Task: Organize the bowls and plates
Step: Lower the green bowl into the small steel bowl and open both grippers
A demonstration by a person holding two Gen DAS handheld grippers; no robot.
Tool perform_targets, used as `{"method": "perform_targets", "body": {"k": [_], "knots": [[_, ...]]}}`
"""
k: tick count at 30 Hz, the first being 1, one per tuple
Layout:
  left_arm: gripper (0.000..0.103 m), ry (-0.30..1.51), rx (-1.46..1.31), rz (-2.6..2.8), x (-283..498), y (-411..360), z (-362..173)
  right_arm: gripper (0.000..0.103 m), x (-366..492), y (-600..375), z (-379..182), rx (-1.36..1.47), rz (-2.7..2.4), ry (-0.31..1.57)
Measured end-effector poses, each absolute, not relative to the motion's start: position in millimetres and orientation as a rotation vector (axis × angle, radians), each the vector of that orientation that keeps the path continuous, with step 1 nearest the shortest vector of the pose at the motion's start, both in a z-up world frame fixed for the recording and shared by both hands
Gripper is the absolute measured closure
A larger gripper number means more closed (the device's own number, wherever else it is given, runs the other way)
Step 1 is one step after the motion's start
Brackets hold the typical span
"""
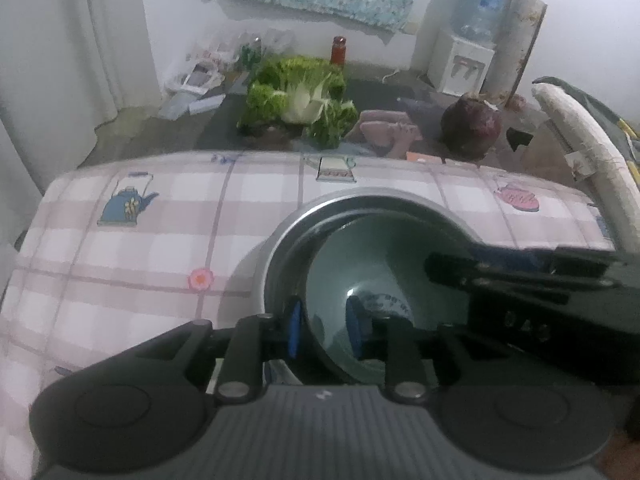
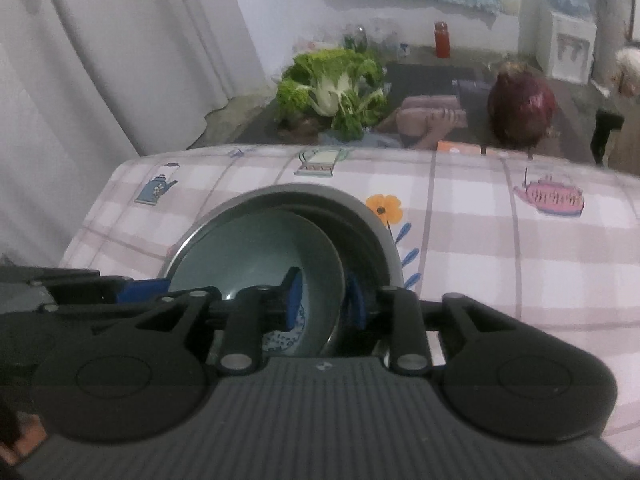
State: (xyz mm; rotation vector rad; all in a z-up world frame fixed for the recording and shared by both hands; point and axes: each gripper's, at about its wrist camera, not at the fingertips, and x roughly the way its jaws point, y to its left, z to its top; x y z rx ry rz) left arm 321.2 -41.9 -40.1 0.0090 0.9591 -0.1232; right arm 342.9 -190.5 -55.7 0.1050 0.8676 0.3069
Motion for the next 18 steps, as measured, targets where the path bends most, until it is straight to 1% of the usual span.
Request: {"method": "perform_targets", "body": {"k": [1, 3, 4, 6, 7, 13, 15, 17, 18], "knots": [[0.071, 0.948, 0.018, -0.124, 320.1, -41.8, -37.9, 0.071, 341.7, -192.1, -51.5, 0.1, 0.305, 0.85], [0.062, 0.934, 0.025, -0.113, 320.2, -40.0, -35.5, 0.068, 338.9, -198.7, -43.8, 0.099, 0.292, 0.816], [0.06, 0.932, 0.024, -0.103, 320.9, -38.5, -35.2, 0.066, 339.0, -203.5, -41.1, 0.105, 0.28, 0.806], [0.051, 0.941, 0.008, -0.08, 324.7, -34.1, -36.5, 0.066, 341.0, -215.7, -39.8, 0.132, 0.25, 0.805], [0.049, 0.951, -0.008, -0.069, 327.3, -31.7, -37.9, 0.066, 343.0, -222.4, -41.4, 0.153, 0.238, 0.815], [0.047, 1.038, -0.1, -0.077, 340.8, -26.6, -52.8, 0.067, 353.7, -247.9, -72.2, 0.333, 0.241, 0.937], [0.047, 1.034, -0.079, -0.07, 340.8, -30.0, -53.7, 0.07, 354.5, -248.6, -80.9, 0.37, 0.254, 0.963], [0.047, 1.028, -0.075, -0.07, 339.6, -31.2, -53.2, 0.08, 354.4, -248.1, -86.1, 0.401, 0.27, 0.981], [0.047, 1.026, -0.075, -0.072, 339.2, -31.6, -52.6, 0.082, 354.1, -247.7, -87.7, 0.411, 0.277, 0.986]]}}
